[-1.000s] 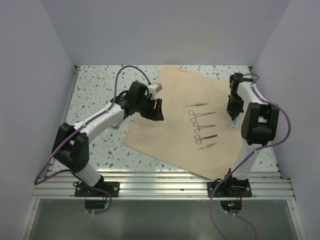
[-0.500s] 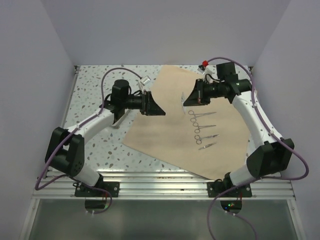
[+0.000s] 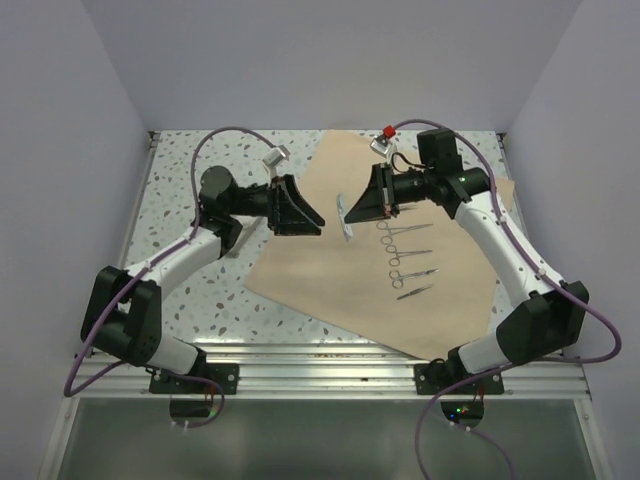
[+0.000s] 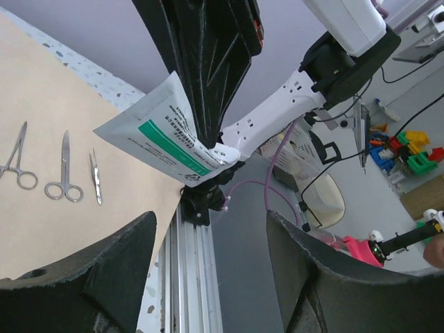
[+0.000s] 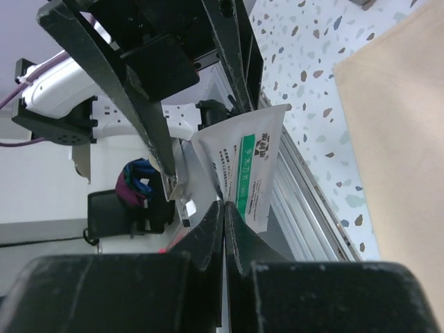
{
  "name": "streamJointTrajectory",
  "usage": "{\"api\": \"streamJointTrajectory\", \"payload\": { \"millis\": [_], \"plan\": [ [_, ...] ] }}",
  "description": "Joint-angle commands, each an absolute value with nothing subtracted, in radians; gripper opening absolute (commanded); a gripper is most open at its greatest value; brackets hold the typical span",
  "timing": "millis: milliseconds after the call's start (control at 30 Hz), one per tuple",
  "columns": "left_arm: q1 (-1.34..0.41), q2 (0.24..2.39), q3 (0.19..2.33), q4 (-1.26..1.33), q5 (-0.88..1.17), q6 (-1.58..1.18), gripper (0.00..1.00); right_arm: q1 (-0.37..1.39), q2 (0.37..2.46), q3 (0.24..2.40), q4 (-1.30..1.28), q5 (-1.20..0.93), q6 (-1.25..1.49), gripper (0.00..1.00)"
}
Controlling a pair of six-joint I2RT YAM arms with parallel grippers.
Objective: Prepare the surgical pack
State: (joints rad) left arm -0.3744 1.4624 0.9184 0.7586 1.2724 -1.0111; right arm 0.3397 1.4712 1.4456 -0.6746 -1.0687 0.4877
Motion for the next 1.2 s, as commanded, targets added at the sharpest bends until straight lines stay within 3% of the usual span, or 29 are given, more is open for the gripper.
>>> {"api": "streamJointTrajectory", "payload": {
  "millis": [0, 233, 800, 1067, 1167],
  "plan": [
    [-0.365, 1.454, 0.91, 0.945, 1.307, -1.078, 0.69, 0.339, 1.405, 1.437, -0.615, -1.132, 0.548, 0.0],
    [-0.367, 1.485, 0.897, 1.084, 1.301, -1.146, 0.72, 0.345, 1.351, 1.376, -0.45, -1.177, 0.692, 0.0],
    [-0.453, 1.634, 0.966, 1.451, 1.141, -1.407, 0.77, 0.374, 1.384, 1.379, -0.402, -1.192, 0.727, 0.0],
    [-0.454, 1.686, 0.965, 1.704, 1.128, -1.607, 0.67, 0.373, 1.388, 1.364, -0.402, -1.189, 0.718, 0.0],
    [-0.453, 1.7, 0.966, 1.779, 1.118, -1.655, 0.58, 0.374, 1.391, 1.365, -0.406, -1.181, 0.71, 0.0]
  ]
}}
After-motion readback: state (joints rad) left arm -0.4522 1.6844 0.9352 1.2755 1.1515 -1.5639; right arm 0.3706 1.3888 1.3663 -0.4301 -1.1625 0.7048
